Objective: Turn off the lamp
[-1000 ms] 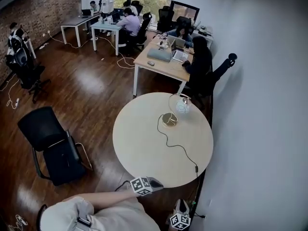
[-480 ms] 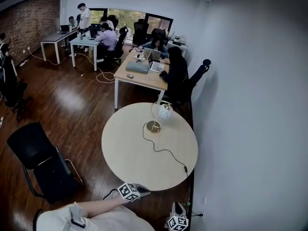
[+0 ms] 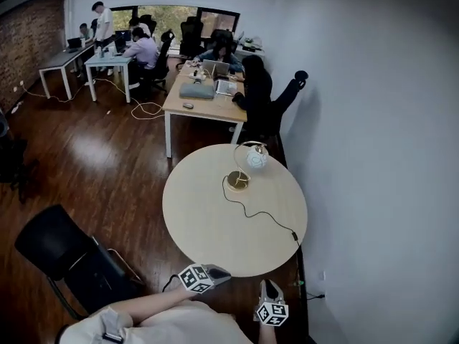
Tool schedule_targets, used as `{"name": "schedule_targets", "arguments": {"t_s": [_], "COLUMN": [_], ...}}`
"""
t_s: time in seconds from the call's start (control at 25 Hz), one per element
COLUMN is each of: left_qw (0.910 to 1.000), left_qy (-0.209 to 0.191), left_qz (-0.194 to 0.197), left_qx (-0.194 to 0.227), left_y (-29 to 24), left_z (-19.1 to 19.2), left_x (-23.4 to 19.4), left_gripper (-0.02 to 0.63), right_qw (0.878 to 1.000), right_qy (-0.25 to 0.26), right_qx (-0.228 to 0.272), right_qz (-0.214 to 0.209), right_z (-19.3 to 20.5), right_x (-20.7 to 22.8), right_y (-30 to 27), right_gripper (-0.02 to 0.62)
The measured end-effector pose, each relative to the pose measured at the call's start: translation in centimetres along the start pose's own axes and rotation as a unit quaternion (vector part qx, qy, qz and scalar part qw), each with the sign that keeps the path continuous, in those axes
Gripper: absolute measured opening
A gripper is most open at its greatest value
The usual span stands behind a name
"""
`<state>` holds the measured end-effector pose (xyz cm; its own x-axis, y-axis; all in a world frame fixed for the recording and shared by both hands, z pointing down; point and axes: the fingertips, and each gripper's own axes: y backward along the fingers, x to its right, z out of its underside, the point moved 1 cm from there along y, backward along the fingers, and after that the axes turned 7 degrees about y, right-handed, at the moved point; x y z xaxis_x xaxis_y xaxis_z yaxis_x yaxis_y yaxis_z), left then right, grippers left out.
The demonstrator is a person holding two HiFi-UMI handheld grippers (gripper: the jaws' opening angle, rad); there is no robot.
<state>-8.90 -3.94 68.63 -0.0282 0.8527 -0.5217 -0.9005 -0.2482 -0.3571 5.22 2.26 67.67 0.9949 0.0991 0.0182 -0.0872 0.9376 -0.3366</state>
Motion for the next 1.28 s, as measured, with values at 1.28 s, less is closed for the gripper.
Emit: {"name": "schedule_targets", "arguments": {"t_s": [1.28], "left_qw": [0.9869], "left_qy": [-0.044], "left_qz": [0.133], "left_qx": [-0.080], "left_y": [0.1], "left_z": [0.8], "left_x": [-0.9], "left_gripper": [-0.020], "right_qw": [0.987], "right_qy": [-0.028], "right_qx": [-0.078], "right_qz": [0.137], "right_z": [-5.3], "right_x": [-4.0], "right_y": [-0.6], "right_gripper": [0.046]}}
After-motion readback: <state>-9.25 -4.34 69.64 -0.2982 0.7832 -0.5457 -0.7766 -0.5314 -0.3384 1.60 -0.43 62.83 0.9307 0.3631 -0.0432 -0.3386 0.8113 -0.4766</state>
